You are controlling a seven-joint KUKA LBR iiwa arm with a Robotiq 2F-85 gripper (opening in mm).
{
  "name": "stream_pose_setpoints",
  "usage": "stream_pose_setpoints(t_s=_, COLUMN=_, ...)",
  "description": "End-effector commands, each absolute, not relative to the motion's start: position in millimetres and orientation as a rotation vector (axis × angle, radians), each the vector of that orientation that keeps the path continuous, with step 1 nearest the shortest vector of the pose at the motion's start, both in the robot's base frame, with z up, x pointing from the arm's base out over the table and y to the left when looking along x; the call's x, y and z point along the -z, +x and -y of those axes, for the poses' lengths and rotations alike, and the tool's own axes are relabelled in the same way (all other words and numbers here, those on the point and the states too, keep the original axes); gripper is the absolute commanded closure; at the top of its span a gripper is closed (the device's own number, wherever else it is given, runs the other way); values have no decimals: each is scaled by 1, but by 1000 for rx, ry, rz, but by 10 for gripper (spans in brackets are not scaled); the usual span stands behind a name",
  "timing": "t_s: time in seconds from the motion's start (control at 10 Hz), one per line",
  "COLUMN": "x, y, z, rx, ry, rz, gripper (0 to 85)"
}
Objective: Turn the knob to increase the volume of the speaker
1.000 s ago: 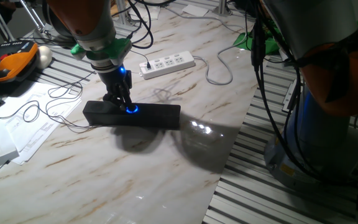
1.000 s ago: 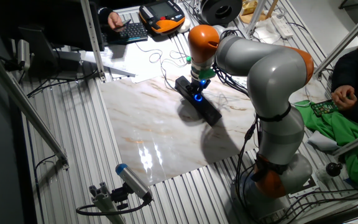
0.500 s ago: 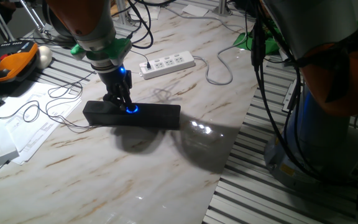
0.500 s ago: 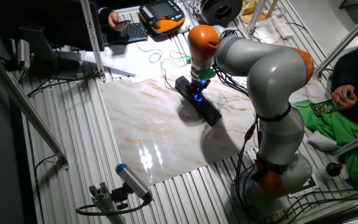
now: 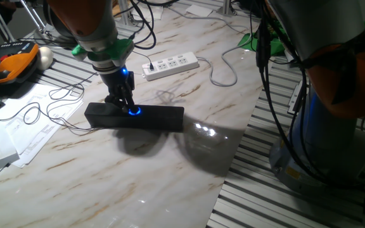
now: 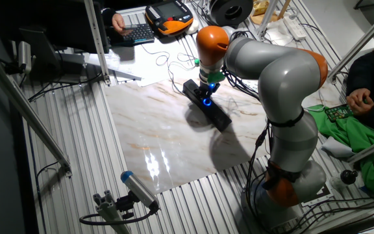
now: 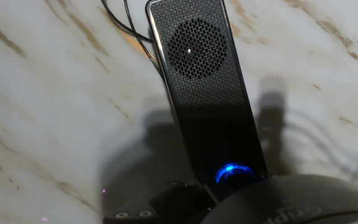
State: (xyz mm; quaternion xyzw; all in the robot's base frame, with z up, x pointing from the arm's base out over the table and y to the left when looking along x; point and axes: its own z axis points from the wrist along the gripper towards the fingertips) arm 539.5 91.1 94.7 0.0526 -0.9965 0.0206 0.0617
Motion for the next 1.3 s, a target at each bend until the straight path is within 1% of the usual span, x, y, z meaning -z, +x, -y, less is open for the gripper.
stream_pose_setpoints(t_s=0.0, x=-95, y=540, z=-91, rx=-55, ry=163, rz=3011, gripper=510)
stream_pose_setpoints(t_s=0.3, x=-95, y=540, z=-92, rx=-58, ry=179, rz=3006, gripper=510)
stream_pose_setpoints(t_s=0.5, x=-99, y=543, z=-88, rx=-83, ry=279, rz=3004, gripper=510)
stream_pose_setpoints(t_s=0.8, x=-108, y=553, z=-77, rx=-30, ry=404, rz=2944, gripper=510)
stream_pose_setpoints(t_s=1.2, x=-108, y=551, z=-79, rx=2, ry=532, rz=2923, gripper=510)
